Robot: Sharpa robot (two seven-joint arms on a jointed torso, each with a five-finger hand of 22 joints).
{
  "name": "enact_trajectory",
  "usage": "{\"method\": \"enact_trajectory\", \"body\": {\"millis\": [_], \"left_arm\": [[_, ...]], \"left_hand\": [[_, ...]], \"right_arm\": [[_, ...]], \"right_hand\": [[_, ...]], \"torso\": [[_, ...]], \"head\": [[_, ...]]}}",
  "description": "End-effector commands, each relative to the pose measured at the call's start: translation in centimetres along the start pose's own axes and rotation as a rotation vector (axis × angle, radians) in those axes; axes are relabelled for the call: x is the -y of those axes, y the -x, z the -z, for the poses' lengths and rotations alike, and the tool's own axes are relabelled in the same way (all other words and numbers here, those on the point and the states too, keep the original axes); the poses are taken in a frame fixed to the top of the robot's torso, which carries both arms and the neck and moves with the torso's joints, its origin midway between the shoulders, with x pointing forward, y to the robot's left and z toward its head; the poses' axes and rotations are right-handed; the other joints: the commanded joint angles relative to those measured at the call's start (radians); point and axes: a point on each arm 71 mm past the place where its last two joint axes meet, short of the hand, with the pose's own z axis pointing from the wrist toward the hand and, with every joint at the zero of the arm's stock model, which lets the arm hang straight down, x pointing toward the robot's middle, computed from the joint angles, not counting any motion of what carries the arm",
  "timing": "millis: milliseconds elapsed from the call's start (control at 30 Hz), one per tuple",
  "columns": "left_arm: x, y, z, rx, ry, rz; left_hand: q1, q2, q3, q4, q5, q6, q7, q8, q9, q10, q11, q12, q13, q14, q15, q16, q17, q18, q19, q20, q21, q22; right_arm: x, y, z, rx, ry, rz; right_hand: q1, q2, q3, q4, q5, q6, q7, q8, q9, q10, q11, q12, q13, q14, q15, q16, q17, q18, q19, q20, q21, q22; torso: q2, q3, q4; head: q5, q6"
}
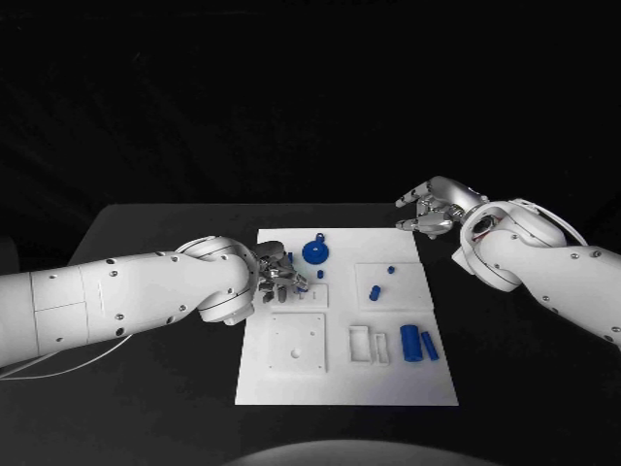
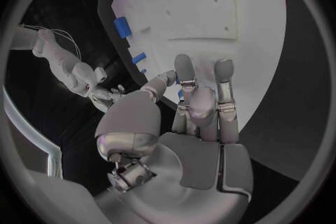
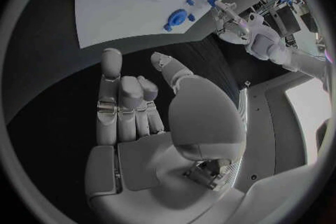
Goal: Assemble the parts on the task board
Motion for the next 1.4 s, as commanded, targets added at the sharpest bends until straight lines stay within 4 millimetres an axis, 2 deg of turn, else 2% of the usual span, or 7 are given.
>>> {"method": "enact_trajectory", "body": {"millis": [33,1400], "left_arm": [[0.08,-0.18,-0.07,-0.009,0.001,-0.017],[-0.37,-0.81,-0.36,-0.079,0.036,-0.053]], "left_hand": [[0.025,0.014,0.005,0.002,0.001,0.192,-0.112,0.003,0.002,0.041,-0.016,-0.001,-0.002,0.003,-0.007,0.001,-0.001,0.004,0.007,0.002,-0.009,0.005],[0.024,0.015,0.006,-0.003,0.004,0.192,-0.111,0.003,0.005,0.041,-0.016,-0.001,-0.002,0.002,-0.006,0.001,-0.005,0.001,0.012,0.000,-0.027,0.022]], "right_arm": [[-0.02,-0.10,-0.01,-0.010,0.003,0.011],[0.07,-0.12,-0.04,-0.012,0.000,0.012]], "right_hand": [[-0.009,-0.003,0.006,-0.002,0.004,0.009,0.003,-0.001,-0.001,-0.003,-0.002,-0.001,-0.001,-0.002,-0.002,-0.004,0.001,0.010,0.032,-0.003,-0.006,0.001],[-0.010,-0.003,0.008,-0.001,0.004,0.011,0.003,-0.001,0.000,-0.002,-0.002,0.000,0.000,-0.001,-0.002,-0.003,0.002,0.010,0.032,-0.004,-0.004,0.002]], "torso": [[0.000,-0.0002,0.0004],[0.000,-0.0004,0.0007]], "head": [[-0.001,-0.002],[-0.001,-0.004]]}}
